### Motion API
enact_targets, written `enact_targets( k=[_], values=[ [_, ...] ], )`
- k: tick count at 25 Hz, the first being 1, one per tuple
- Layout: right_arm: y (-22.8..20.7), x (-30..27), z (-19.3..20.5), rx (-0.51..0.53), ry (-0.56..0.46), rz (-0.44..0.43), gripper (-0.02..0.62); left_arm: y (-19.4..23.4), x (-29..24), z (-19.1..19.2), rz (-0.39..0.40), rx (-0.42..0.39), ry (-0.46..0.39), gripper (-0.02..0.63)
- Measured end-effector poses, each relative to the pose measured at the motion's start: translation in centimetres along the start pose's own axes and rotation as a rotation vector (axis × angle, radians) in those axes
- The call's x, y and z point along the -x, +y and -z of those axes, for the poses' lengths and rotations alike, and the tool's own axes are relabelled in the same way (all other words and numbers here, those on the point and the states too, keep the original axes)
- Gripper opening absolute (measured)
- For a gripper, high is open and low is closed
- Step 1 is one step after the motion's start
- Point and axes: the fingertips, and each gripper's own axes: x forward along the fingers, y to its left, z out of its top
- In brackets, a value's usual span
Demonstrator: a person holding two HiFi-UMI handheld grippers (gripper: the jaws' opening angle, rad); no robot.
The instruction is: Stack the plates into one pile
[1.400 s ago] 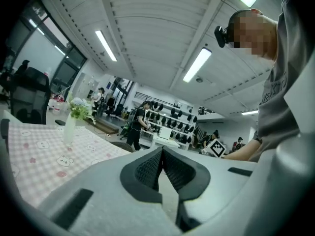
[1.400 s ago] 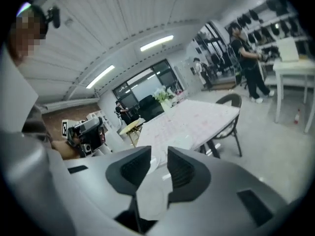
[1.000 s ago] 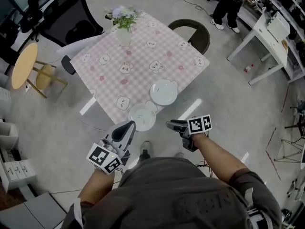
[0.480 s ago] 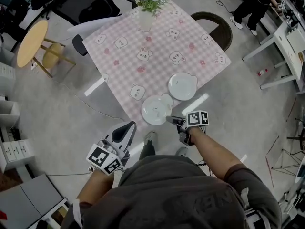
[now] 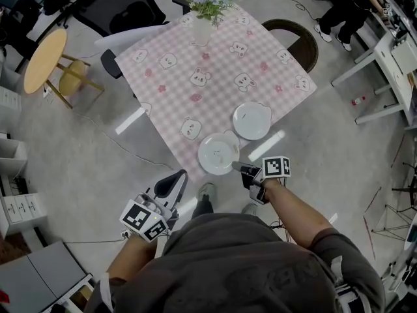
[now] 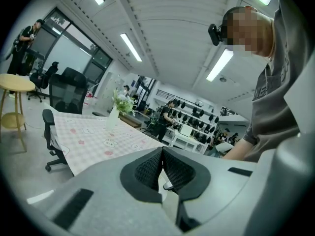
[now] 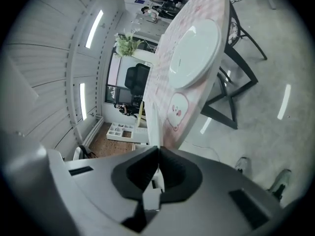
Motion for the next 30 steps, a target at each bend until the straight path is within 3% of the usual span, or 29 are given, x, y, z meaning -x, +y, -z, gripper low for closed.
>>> enact_targets(
  k=[7, 13, 24, 30],
  values=[
    [2.3, 5.4, -3.5, 0.014, -0.126, -0.040, 0.000, -1.1, -1.0, -0.8, 0.038, -0.015, -0.024, 0.005],
    [0.9, 9.7, -8.7, 0.019, -0.221, 0.035, 0.001, -2.2, -1.9, -1.0, 0.057, -0.022, -0.019, 0.005],
    [-2.6, 9.4, -13.3, -0.033, -0.205, 0.144, 0.002, -1.7, -1.9, -0.9, 0.033, -0.011, -0.008, 0.006],
    [-3.4, 8.7, -14.3, -0.005, -0.177, 0.207, 0.005, -1.0, -2.0, -0.7, 0.021, 0.002, -0.004, 0.005]
  ],
)
